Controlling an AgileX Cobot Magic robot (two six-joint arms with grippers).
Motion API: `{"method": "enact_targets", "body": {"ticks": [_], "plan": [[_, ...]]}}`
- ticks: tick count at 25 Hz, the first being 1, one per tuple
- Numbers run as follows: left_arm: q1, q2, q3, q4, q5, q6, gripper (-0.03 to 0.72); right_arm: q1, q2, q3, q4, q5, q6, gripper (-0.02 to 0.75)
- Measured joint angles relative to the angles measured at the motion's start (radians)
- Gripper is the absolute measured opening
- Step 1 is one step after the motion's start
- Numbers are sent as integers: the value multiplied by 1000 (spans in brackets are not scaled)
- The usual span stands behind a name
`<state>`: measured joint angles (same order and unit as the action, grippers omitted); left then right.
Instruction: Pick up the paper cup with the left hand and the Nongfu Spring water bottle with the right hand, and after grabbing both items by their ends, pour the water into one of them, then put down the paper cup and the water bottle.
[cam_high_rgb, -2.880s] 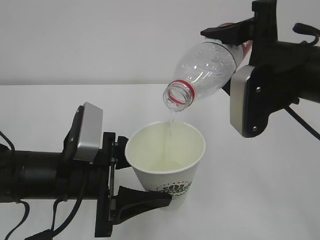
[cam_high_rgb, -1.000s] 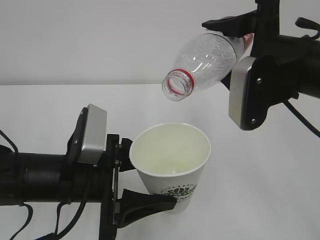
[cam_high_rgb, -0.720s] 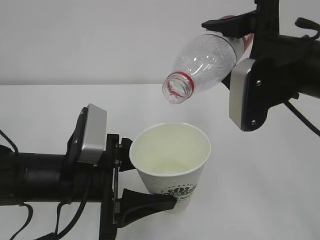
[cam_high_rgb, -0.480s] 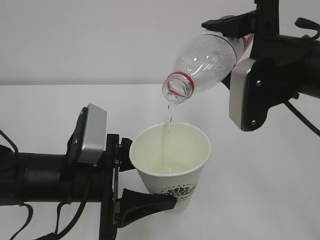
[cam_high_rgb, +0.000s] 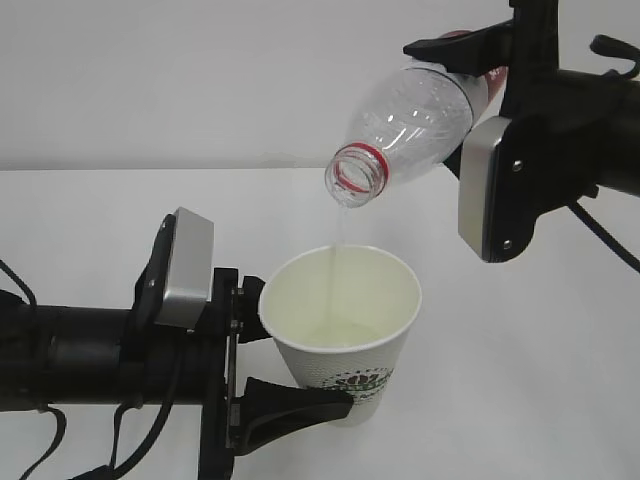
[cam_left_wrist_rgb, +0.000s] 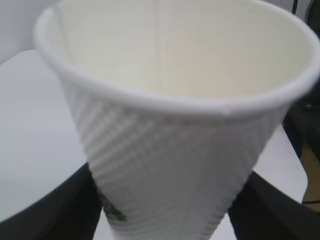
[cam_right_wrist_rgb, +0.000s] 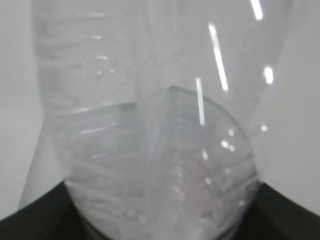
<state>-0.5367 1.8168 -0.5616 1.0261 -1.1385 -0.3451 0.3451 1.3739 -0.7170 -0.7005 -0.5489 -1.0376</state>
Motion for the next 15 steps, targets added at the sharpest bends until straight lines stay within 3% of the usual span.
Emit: {"method": "enact_targets", "body": {"ticks": [15], "plan": [[0,0,0,0,1,0,534,0,0,0,1,0,-10,503]]}}
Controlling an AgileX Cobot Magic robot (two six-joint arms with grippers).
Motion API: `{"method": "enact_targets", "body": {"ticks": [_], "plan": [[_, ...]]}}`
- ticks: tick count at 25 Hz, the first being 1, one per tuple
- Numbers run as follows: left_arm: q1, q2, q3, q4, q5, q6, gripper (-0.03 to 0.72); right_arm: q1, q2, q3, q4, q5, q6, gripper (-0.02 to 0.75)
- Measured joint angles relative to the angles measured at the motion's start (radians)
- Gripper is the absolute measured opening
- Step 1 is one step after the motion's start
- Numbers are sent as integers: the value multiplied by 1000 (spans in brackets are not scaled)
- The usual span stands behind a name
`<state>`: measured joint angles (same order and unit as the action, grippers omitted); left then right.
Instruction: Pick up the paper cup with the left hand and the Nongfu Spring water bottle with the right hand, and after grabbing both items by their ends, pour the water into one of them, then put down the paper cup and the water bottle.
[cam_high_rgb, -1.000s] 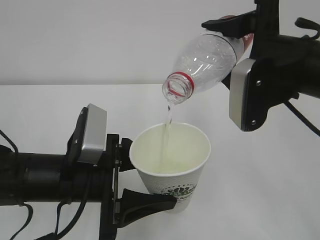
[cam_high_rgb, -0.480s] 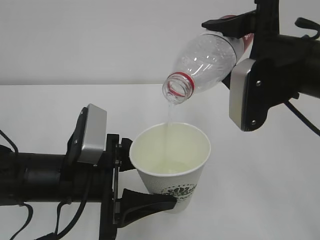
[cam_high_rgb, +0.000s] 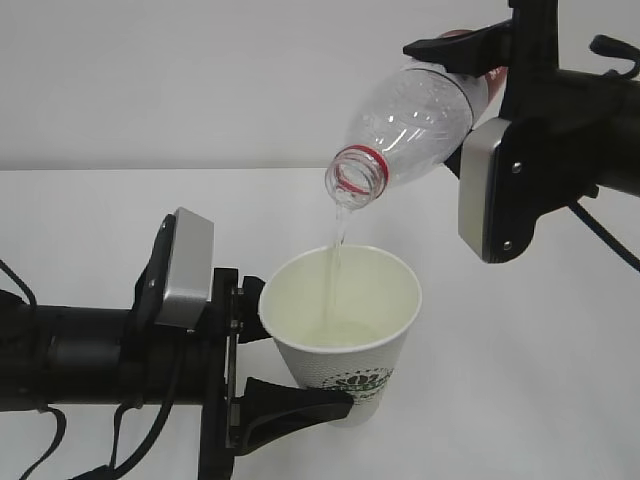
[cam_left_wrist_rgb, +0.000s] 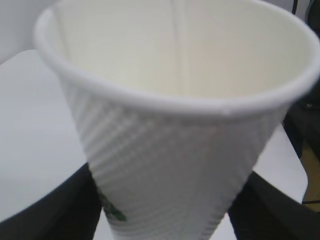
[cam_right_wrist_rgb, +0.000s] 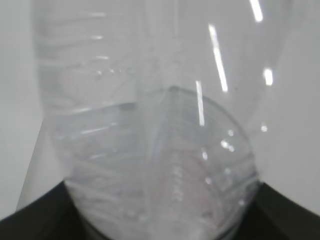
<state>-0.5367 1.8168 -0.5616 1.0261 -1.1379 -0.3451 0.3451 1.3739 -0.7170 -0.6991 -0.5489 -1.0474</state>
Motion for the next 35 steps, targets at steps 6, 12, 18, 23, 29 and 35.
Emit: {"method": "enact_targets", "body": {"ticks": [6,12,18,23,29,35], "plan": [[0,0,0,0,2,0,534,0,0,0,0,0,0,503],[0,0,0,0,2,0,534,0,0,0,0,0,-2,503],[0,0,0,0,2,0,534,0,0,0,0,0,-2,503],[0,0,0,-2,2,0,534,0,0,0,0,0,-3,503],[0,0,0,-2,2,0,534,0,0,0,0,0,-4,503],[0,0,0,-2,2,0,534,0,0,0,1,0,-7,503]]}}
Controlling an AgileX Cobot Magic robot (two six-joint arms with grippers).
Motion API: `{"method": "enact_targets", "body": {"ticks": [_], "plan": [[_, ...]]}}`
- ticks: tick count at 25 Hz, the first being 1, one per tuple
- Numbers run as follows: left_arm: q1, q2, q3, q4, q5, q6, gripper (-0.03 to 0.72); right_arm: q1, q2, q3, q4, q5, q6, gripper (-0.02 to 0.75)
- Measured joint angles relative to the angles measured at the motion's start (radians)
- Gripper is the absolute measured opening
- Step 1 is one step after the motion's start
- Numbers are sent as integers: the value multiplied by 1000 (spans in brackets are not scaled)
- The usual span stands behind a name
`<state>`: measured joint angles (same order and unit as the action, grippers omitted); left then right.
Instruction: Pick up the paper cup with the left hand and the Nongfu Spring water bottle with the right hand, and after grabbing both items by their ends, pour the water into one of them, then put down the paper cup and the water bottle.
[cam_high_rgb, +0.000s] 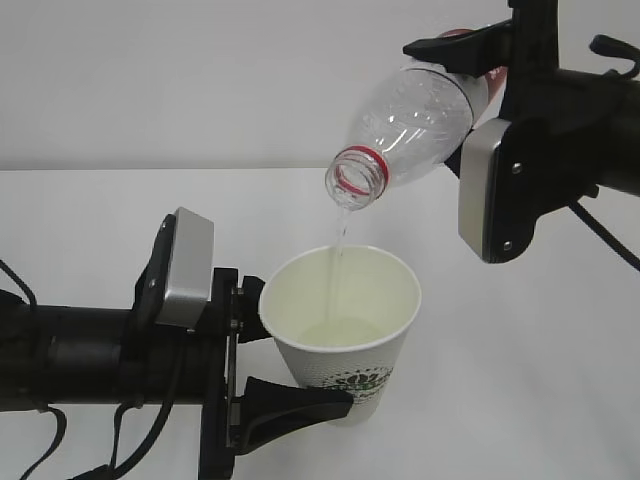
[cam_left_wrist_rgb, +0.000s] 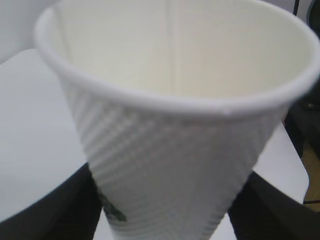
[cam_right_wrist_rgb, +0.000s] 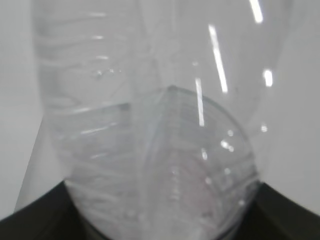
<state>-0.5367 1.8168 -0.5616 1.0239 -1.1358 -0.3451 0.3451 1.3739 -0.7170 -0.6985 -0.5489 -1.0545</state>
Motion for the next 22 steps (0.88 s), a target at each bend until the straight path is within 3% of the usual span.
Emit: {"method": "enact_targets", "body": {"ticks": [22], "plan": [[0,0,0,0,2,0,534,0,0,0,6,-8,-16,503]]}}
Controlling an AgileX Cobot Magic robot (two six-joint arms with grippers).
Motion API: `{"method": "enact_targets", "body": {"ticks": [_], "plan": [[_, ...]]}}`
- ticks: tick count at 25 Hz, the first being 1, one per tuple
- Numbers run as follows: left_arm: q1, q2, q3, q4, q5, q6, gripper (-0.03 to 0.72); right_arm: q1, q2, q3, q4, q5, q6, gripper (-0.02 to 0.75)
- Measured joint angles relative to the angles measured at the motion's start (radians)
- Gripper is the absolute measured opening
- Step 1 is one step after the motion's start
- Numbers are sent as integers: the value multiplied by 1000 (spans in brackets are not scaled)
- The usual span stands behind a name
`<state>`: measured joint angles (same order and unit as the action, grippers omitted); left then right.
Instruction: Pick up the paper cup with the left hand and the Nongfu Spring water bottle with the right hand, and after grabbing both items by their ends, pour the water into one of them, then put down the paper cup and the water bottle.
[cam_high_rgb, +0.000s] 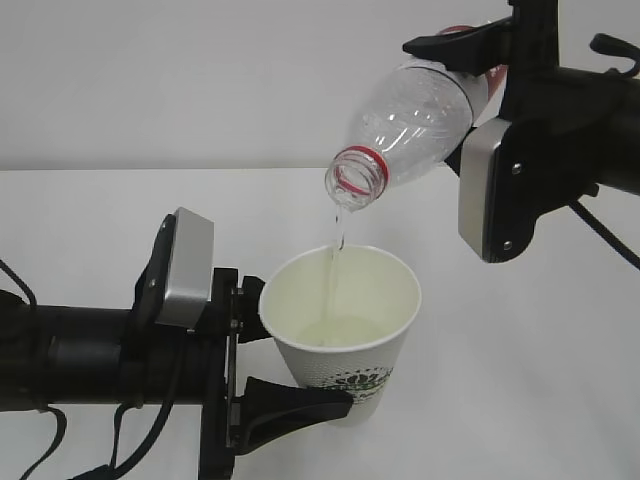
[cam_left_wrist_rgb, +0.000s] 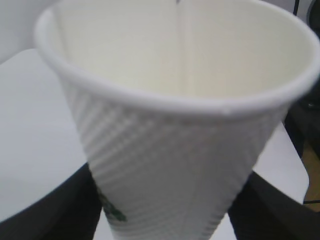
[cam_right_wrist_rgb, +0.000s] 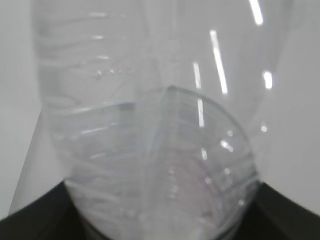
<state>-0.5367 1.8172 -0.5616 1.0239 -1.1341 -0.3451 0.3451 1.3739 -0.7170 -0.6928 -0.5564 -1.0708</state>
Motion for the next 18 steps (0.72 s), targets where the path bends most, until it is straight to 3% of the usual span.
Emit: {"method": "enact_targets", "body": {"ticks": [18], "plan": [[0,0,0,0,0,0,534,0,0,-2,4,0,-2,503]]}}
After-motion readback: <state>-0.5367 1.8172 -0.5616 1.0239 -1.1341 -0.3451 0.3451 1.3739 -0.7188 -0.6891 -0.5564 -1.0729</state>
